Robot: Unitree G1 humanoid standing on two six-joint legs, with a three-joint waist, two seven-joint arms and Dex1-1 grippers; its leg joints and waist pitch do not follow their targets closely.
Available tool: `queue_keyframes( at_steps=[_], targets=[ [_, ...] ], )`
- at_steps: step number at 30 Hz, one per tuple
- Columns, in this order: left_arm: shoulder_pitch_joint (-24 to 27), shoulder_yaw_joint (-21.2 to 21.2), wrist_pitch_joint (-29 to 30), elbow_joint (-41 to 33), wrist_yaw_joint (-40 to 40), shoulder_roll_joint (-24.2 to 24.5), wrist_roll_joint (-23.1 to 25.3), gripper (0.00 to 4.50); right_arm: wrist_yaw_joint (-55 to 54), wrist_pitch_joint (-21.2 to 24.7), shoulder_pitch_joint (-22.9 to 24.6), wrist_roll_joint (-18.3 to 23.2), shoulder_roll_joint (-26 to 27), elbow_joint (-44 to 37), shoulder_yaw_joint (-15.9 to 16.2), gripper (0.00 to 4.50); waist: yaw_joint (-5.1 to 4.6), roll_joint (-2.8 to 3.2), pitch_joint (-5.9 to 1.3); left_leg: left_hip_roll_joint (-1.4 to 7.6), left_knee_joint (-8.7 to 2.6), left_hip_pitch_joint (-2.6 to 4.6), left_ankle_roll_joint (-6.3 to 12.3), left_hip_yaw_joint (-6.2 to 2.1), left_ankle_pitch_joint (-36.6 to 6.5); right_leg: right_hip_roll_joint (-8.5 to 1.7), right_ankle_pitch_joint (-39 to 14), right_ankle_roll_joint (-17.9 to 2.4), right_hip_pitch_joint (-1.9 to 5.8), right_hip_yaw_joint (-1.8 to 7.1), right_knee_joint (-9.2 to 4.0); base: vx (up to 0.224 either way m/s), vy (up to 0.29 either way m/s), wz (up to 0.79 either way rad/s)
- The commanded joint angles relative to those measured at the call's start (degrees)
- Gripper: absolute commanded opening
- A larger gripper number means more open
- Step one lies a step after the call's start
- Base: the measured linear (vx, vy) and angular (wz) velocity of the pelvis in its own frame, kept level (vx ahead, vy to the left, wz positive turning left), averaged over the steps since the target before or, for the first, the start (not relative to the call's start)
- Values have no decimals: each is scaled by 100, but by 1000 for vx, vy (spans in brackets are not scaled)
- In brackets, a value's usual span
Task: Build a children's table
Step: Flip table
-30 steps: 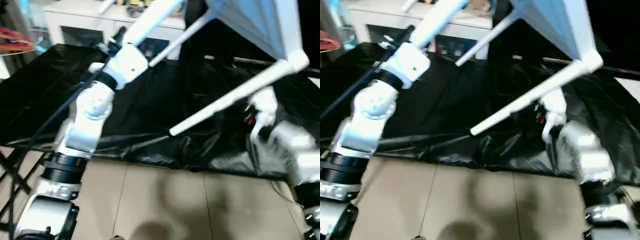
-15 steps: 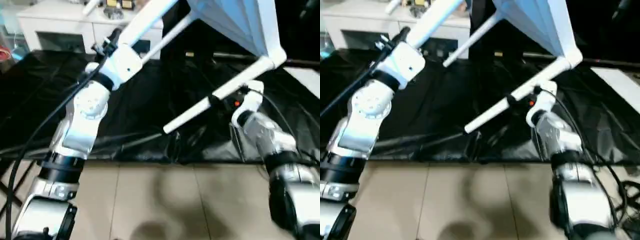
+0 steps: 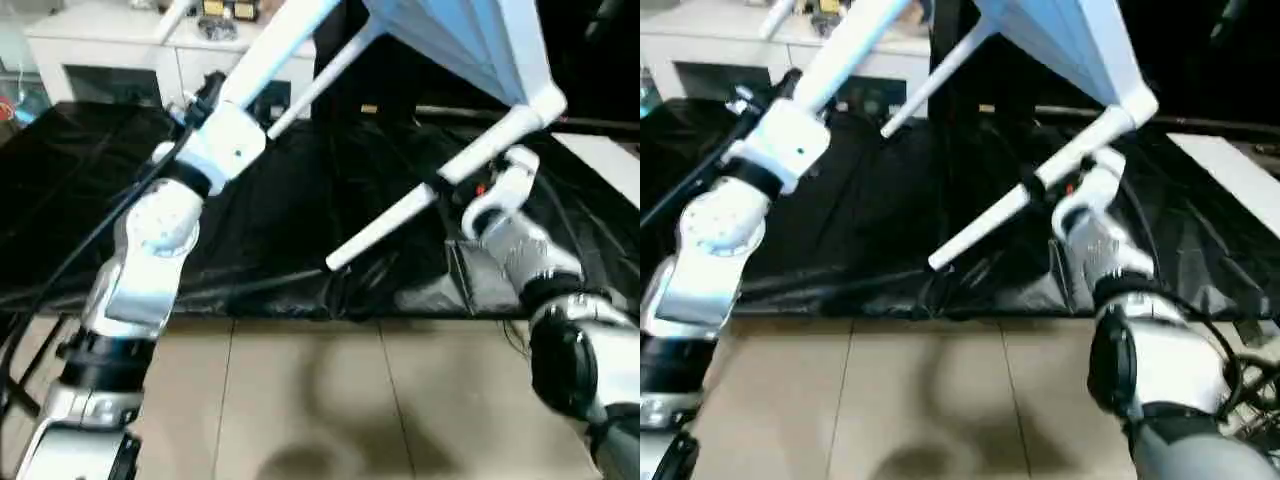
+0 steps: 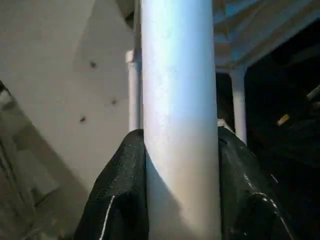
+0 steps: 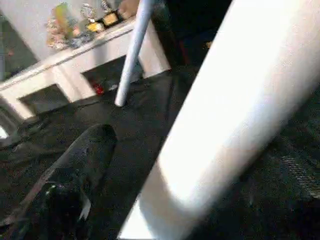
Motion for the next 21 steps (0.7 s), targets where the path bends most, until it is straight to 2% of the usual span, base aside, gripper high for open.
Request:
queue_keyframes(
  at_steps=[1, 2, 3, 4, 5, 6, 7, 8, 10, 12, 14, 15, 16, 18, 21],
  targets=[
    [361, -388, 277, 444, -581, 127, 90, 154, -7, -91, -194, -22, -38, 135, -51, 375, 158, -17, -271, 226, -490, -122, -118, -175, -274, -427, -3151, -295, 231, 331, -907, 127, -64, -24],
    [394, -378, 267, 405, -606, 175, 85, 154, -39, -99, -225, -14, -38, 160, -77, 368, 118, 36, -249, 226, -580, 103, -165, -60, -1113, -99, -1863, -638, -33, 189, -778, 82, -61, 8],
    [475, -351, 283, 290, -637, 240, 60, 154, -92, -114, -260, -28, -38, 201, -130, 358, 68, 72, -289, 252, -619, 106, -191, -61, -1328, -62, -1319, -856, -5, 201, -701, -10, -75, 14],
    [607, -306, 309, 112, -677, 342, 45, 154, -130, -157, -309, -67, -29, 252, -181, 347, 3, 19, -214, 276, -692, -19, -203, -89, -1830, -38, -1233, -1033, 62, 193, -707, -10, -75, 14],
    [618, -304, 310, 99, -681, 351, 45, 154, -130, -163, -313, -71, -27, 256, -184, 338, -21, 3, -185, 270, -707, -21, -241, -112, -2323, -61, -1901, -918, 37, 166, -787, 0, 0, 0],
    [643, -297, 311, 68, -691, 374, 46, 154, -128, -176, -324, -82, -23, 266, -189, 338, -8, 24, -205, 269, -690, 26, -273, -108, -2402, -96, -1997, -893, 5, 181, -821, 0, 0, 0],
    [713, -276, 327, -35, -725, 411, 38, 154, -119, -196, -341, -106, -11, 283, -212, 330, -21, 32, -205, 279, -705, 14, -278, -105, -2326, -96, -1834, -904, 5, 193, -840, 0, 0, 0],
    [769, -259, 346, -125, -747, 427, 30, 154, -112, -201, -342, -116, -7, 286, -223, 317, -10, -8, -200, 283, -722, -47, -266, -92, -2049, -66, -1526, -911, 56, 196, -816, 0, 0, 0],
    [831, -219, 414, -187, -769, 464, 29, 154, -112, -241, -406, -100, 32, 303, -278, 299, 10, -58, -194, 287, -713, -50, -231, -58, -1780, -60, -1255, -941, 41, 212, -807, 0, 0, 0],
    [859, -182, 464, -180, -746, 486, 22, 154, -103, -282, -475, -93, 61, 316, -302, 285, -2, -67, -175, 287, -717, -63, -215, -50, -1781, -52, -1354, -968, 28, 218, -803, 28, -10, 4],
    [874, -174, 491, -181, -719, 502, -9, 154, -86, -303, -496, -92, 67, 318, -318, 262, -22, -77, -189, 280, -728, -126, -237, -68, -1663, -65, -1385, -939, 82, 209, -790, 0, 0, 0],
    [883, -152, 513, -163, -664, 502, -57, 154, -76, -355, -509, -119, 60, 310, -318, 255, -28, -105, -225, 288, -710, -131, -232, -59, -1477, -70, -1287, -917, 95, 210, -781, 0, 0, 0],
    [883, -152, 513, -163, -664, 502, -57, 154, -76, -355, -509, -119, 60, 310, -318, 241, -36, -89, -221, 291, -704, -141, -218, -41, -1198, -60, -923, -1000, 95, 217, -752, 0, 0, 0],
    [860, -85, 471, 18, -528, 470, -146, 154, 58, -512, -525, -185, 2, 243, -271, 231, -51, -86, -291, 296, -673, -138, -204, -28, -972, -58, -614, -1091, 139, 214, -706, 0, 0, 0],
    [827, -74, 439, 137, -471, 441, -167, 154, 126, -594, -526, -241, -40, 209, -227, 205, -67, -81, -299, 295, -638, -145, -106, 11, -506, -38, 35, -1309, 169, 215, -645, 0, 0, 0]
  ],
)
